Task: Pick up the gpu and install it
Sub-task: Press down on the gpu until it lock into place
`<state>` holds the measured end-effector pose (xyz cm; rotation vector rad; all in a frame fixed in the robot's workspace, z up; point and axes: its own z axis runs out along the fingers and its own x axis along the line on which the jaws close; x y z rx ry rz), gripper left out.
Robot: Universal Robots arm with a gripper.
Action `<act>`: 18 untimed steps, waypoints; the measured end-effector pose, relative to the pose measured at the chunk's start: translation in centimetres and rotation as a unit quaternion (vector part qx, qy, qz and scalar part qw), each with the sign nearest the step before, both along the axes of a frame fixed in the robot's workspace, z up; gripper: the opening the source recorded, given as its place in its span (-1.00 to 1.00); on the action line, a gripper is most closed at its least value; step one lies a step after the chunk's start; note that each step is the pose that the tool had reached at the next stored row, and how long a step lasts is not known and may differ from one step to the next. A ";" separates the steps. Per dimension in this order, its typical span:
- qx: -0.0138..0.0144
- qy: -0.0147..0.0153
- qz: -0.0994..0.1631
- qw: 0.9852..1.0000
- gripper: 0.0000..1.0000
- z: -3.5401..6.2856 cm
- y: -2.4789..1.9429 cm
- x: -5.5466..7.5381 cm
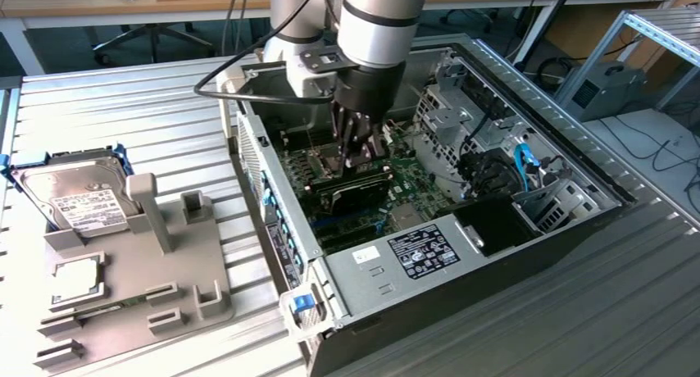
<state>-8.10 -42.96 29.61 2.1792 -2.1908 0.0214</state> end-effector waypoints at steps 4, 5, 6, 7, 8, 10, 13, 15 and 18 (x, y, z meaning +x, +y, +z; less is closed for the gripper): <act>0.000 0.000 0.000 1.000 -0.76 -0.50 -0.01 -0.6; 0.000 0.000 0.000 1.000 -0.76 -0.62 -0.06 -0.9; 0.000 0.000 0.000 1.000 -0.76 -0.71 -0.25 -1.0; 0.000 0.000 0.000 1.000 -0.76 -0.74 -0.37 -1.1; 0.000 0.000 0.000 1.000 -0.76 -0.76 -0.53 -1.1; 0.000 0.000 0.000 1.000 -0.76 -0.80 -0.71 -1.2; 0.000 0.000 0.000 1.000 -0.76 -1.01 -0.76 -1.7; 0.000 0.000 0.000 1.000 -0.76 -1.14 -0.77 -2.0; 0.000 0.000 0.000 1.000 -0.76 -1.42 -0.76 -2.4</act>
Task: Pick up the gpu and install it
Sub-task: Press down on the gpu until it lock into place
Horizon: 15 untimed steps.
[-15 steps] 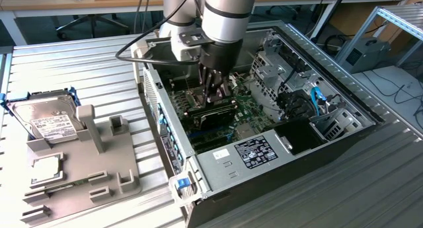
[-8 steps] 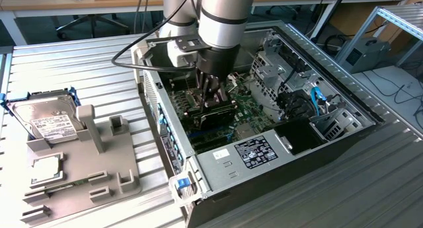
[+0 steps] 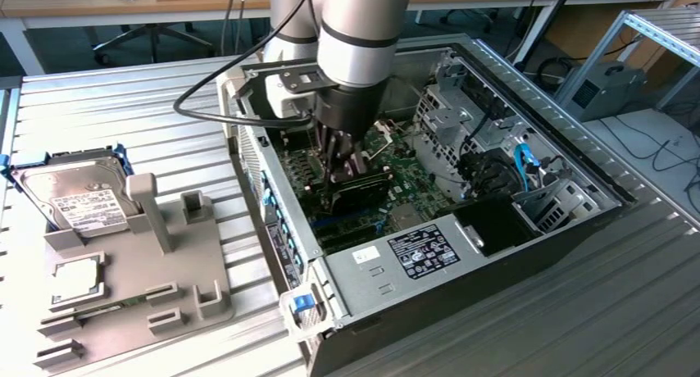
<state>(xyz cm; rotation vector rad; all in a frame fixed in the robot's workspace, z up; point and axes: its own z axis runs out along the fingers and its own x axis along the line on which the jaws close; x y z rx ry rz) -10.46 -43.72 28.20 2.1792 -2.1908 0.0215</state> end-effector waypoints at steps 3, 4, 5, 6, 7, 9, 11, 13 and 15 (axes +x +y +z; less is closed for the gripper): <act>0.000 0.000 0.000 1.000 -0.76 -0.24 0.04 -0.2; 0.000 0.000 0.000 1.000 -0.76 -0.31 0.05 -0.2; 0.000 0.000 0.000 1.000 -0.76 -0.37 0.05 -0.2; 0.000 0.000 0.000 1.000 -0.76 -0.44 0.05 -0.3; 0.000 0.000 0.000 1.000 -0.76 -0.51 0.05 -0.3; 0.000 0.000 0.000 1.000 -0.76 -0.69 0.06 -0.4; 0.000 0.000 0.000 1.000 -0.76 -0.84 0.08 -0.4; 0.000 0.000 0.000 1.000 -0.76 -0.94 0.09 -0.4; 0.000 0.000 0.000 1.000 -0.76 -1.03 0.08 -0.6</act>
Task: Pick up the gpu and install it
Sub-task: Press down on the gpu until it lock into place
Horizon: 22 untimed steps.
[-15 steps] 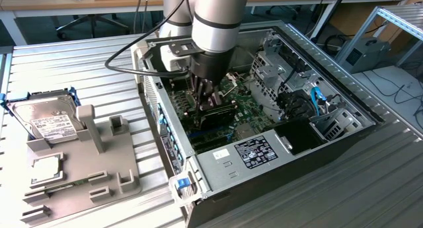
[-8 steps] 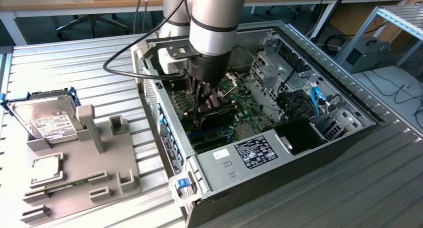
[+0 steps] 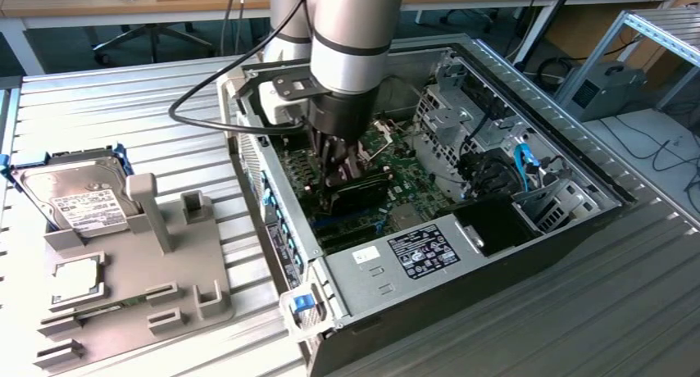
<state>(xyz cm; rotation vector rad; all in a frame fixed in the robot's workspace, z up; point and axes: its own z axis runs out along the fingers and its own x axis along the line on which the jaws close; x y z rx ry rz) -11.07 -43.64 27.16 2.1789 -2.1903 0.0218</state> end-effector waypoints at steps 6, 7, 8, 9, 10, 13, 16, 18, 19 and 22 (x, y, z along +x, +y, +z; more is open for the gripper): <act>0.001 0.000 0.000 1.000 -0.76 -0.17 -0.01 -0.4; 0.001 0.000 0.000 1.000 -0.76 -0.16 -0.03 -0.5; 0.000 0.000 0.000 1.000 -0.76 -0.14 -0.08 -0.5; 0.000 0.000 0.000 1.000 -0.76 -0.13 -0.09 -0.5; 0.000 0.000 0.000 1.000 -0.76 -0.13 -0.10 -0.6; 0.000 0.000 0.000 1.000 -0.76 -0.10 -0.12 -0.6; 0.001 -0.001 0.000 1.000 -0.76 0.01 -0.12 -0.6; 0.000 -0.001 0.000 1.000 -0.76 0.05 -0.16 -0.6; 0.000 -0.001 0.000 1.000 -0.76 0.06 -0.18 -0.6; 0.000 0.000 0.000 1.000 -0.76 0.16 -0.20 -0.6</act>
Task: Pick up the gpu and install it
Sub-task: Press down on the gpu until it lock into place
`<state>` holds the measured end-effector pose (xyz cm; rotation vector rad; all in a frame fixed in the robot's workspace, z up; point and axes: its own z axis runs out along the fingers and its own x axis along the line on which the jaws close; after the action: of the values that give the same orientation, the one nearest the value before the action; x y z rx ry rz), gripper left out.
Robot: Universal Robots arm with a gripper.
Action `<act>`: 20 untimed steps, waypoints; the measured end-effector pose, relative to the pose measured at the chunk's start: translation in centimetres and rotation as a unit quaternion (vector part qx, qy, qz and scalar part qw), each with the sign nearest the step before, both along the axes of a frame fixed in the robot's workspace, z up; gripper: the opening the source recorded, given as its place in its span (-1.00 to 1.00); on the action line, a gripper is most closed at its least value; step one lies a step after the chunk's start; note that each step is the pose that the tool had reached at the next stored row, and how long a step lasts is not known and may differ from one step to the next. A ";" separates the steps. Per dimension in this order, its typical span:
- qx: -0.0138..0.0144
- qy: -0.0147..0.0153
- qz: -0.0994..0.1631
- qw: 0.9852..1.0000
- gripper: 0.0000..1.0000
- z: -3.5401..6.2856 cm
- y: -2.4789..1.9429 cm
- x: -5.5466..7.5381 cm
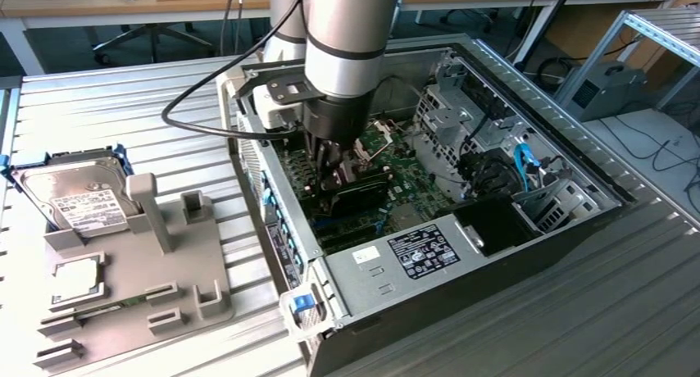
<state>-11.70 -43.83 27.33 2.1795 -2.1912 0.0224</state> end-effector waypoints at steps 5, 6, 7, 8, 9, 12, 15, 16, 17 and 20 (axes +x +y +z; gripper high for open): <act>0.000 0.000 0.000 1.000 -0.76 1.75 0.03 0.0; 0.000 0.000 0.000 1.000 -0.76 1.77 0.13 0.0; 0.000 0.000 0.000 1.000 -0.76 1.77 0.23 0.0; 0.000 0.000 0.000 1.000 -0.76 1.76 0.38 0.0; 0.000 0.000 0.000 1.000 -0.76 1.72 0.51 0.0; 0.000 0.000 0.000 1.000 -0.76 1.18 0.93 -0.1; 0.000 0.000 0.000 1.000 -0.76 0.62 1.05 -0.2; 0.000 0.000 0.000 1.000 -0.76 0.41 1.10 -0.2; 0.000 0.000 0.000 1.000 -0.76 0.20 1.15 -0.2; 0.000 0.000 0.000 1.000 -0.76 -0.49 1.33 -0.5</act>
<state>-12.21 -42.50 26.84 2.1792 -2.1910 0.0226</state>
